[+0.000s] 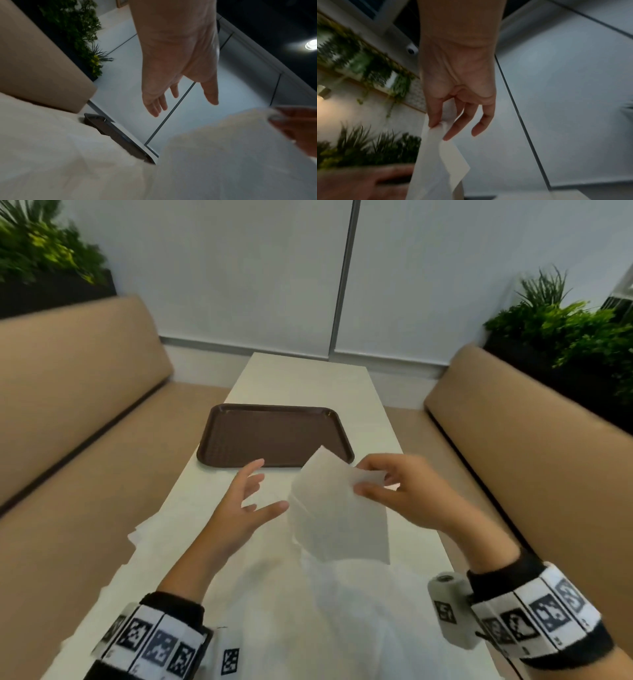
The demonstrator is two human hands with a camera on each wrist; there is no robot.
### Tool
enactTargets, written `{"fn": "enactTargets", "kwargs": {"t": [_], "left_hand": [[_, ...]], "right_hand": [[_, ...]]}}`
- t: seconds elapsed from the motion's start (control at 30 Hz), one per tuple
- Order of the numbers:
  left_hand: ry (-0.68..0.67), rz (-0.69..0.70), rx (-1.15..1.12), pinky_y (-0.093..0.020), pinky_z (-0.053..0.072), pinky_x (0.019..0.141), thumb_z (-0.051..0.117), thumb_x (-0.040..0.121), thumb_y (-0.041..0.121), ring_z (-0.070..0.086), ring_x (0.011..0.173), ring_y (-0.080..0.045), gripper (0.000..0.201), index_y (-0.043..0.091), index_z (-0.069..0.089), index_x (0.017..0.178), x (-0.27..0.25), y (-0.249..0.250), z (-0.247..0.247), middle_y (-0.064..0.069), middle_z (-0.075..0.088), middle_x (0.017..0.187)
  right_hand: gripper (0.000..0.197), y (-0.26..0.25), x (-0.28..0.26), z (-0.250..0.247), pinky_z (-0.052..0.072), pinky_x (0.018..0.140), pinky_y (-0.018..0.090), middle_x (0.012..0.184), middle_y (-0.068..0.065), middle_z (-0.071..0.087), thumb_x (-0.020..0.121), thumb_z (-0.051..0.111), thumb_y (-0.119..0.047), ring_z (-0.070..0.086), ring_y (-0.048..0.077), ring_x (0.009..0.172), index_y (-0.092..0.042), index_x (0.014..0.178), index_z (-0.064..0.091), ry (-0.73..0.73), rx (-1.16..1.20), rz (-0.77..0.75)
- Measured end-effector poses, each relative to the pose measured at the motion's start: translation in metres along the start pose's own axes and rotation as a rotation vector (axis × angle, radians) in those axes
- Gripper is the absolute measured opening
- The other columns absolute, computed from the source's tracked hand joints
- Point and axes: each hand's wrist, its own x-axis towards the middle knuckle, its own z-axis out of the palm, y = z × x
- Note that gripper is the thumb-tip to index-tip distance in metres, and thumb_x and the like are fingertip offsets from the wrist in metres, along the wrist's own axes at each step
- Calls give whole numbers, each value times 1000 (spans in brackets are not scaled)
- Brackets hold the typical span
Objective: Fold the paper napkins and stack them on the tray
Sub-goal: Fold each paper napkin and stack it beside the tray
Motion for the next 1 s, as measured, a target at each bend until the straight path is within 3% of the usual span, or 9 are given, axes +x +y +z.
{"fn": "enactTargets", "kwargs": {"t": [0.1, 0.17, 0.23, 0.33, 0.43, 0.53, 0.67, 0.83, 1.0], "left_hand": [[-172, -56, -141, -37, 27, 104, 82, 43, 65, 30, 137, -13, 116, 53, 18, 139, 1, 4, 3, 6, 37, 146], [-357, -63, -276, -36, 25, 106, 85, 30, 67, 40, 132, -11, 134, 52, 11, 140, 2, 5, 5, 4, 50, 139], [-506, -63, -399, -36, 36, 103, 89, 34, 59, 54, 122, -15, 132, 37, 18, 143, 0, 11, 10, -1, 61, 129], [-621, -56, -492, -32, 55, 78, 92, 44, 41, 64, 108, -24, 98, 14, 52, 129, -10, 22, 16, -10, 65, 123], [-571, -89, -533, -30, 57, 73, 92, 50, 28, 68, 100, -25, 66, 7, 69, 108, -19, 30, 20, -15, 68, 115], [-435, -88, -566, -31, 59, 75, 75, 68, 14, 70, 94, -24, 38, 4, 69, 105, -23, 35, 17, -15, 70, 111], [-348, -35, -483, -31, 58, 75, 73, 68, 15, 70, 97, -24, 43, 5, 67, 109, -30, 39, 6, -12, 71, 108], [-343, 104, -340, -22, 55, 72, 91, 44, 42, 70, 98, -20, 63, 15, 75, 99, -36, 38, -14, -6, 73, 106], [-337, 216, -159, -29, 54, 86, 73, 76, 18, 67, 102, -12, 25, 33, 74, 96, -43, 39, -29, 3, 73, 105]], "right_hand": [[10, -34, -13, -31, 56, 80, 29, 92, -3, 71, 88, 66, -16, 68, 13, 84, -18, 97, 68, -19, 159, -58], [17, -47, -20, -46, 56, 77, 28, 95, 1, 70, 86, 67, -14, 68, 16, 85, -12, 103, 64, -17, 326, -67], [24, -48, -25, -56, 56, 77, 28, 95, 2, 68, 83, 66, -16, 66, 16, 86, -11, 106, 61, 50, 435, -54], [25, -40, -32, -58, 55, 78, 35, 100, 10, 69, 86, 66, -17, 67, 22, 86, -12, 110, 61, 213, 469, 26], [36, -27, -45, -45, 57, 78, 31, 104, 7, 72, 84, 67, -24, 69, 23, 95, -10, 115, 60, 299, 658, 127], [76, -10, -64, -21, 56, 86, 37, 118, 7, 67, 61, 87, -37, 66, 24, 107, -12, 125, 53, 166, 761, 173], [45, -7, -80, 4, 57, 80, 30, 108, 9, 72, 69, 76, -9, 69, 24, 99, -9, 111, 63, 260, 797, 198], [25, -7, -89, 13, 55, 75, 31, 97, 12, 73, 82, 64, -16, 69, 23, 88, -7, 105, 68, 342, 782, 131], [20, -4, -93, 22, 52, 65, 23, 85, 9, 71, 92, 52, -5, 65, 14, 76, -11, 93, 72, 418, 784, 102]]}}
